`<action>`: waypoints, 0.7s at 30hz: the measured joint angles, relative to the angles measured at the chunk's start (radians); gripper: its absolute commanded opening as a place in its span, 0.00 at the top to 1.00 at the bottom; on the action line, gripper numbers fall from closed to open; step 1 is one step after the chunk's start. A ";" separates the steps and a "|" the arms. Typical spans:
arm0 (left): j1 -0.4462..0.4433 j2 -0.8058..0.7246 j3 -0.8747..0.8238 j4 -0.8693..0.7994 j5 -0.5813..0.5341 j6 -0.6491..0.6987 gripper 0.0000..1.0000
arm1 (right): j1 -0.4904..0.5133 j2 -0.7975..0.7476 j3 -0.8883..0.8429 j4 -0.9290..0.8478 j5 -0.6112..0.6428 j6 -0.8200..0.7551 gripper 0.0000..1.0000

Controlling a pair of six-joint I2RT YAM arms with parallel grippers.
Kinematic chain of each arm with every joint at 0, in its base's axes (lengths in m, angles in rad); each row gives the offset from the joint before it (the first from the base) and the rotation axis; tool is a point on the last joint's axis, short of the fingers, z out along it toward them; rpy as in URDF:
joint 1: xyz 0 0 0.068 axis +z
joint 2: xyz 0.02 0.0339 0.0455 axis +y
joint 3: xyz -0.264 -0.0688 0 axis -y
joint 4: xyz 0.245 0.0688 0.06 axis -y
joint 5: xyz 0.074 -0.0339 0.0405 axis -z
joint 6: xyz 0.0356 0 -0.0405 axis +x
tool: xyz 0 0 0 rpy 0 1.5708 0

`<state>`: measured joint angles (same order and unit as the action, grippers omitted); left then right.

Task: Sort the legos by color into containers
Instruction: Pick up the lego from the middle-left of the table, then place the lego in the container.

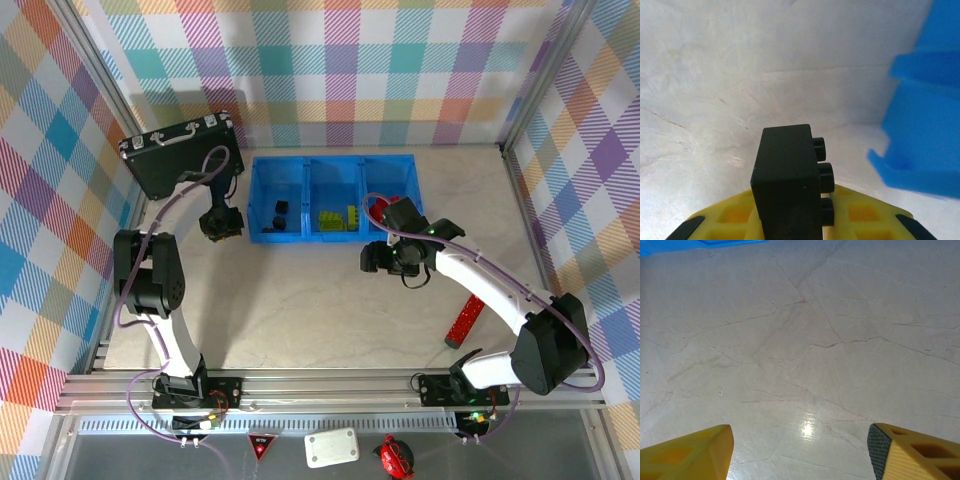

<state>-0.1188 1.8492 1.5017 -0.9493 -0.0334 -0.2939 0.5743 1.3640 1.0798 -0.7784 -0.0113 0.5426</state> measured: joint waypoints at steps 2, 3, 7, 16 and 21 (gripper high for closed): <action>-0.003 -0.024 0.032 -0.012 0.012 -0.003 0.77 | 0.000 0.000 0.000 -0.002 0.000 0.000 0.28; -0.005 -0.032 0.048 -0.020 0.018 -0.005 0.77 | 0.000 0.000 0.000 -0.002 0.000 0.000 0.28; -0.028 -0.040 0.124 -0.048 0.026 -0.013 0.77 | 0.000 -0.002 0.000 -0.002 0.000 0.000 0.28; -0.184 0.020 0.322 -0.077 0.037 -0.058 0.76 | 0.000 -0.009 0.000 -0.002 0.001 0.000 0.28; -0.235 0.146 0.422 -0.073 0.036 -0.076 0.76 | 0.000 -0.020 0.000 -0.009 0.005 0.000 0.28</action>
<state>-0.3534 1.9957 1.9236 -1.0222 0.0029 -0.3698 0.5743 1.3441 1.0798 -0.7872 -0.0067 0.5426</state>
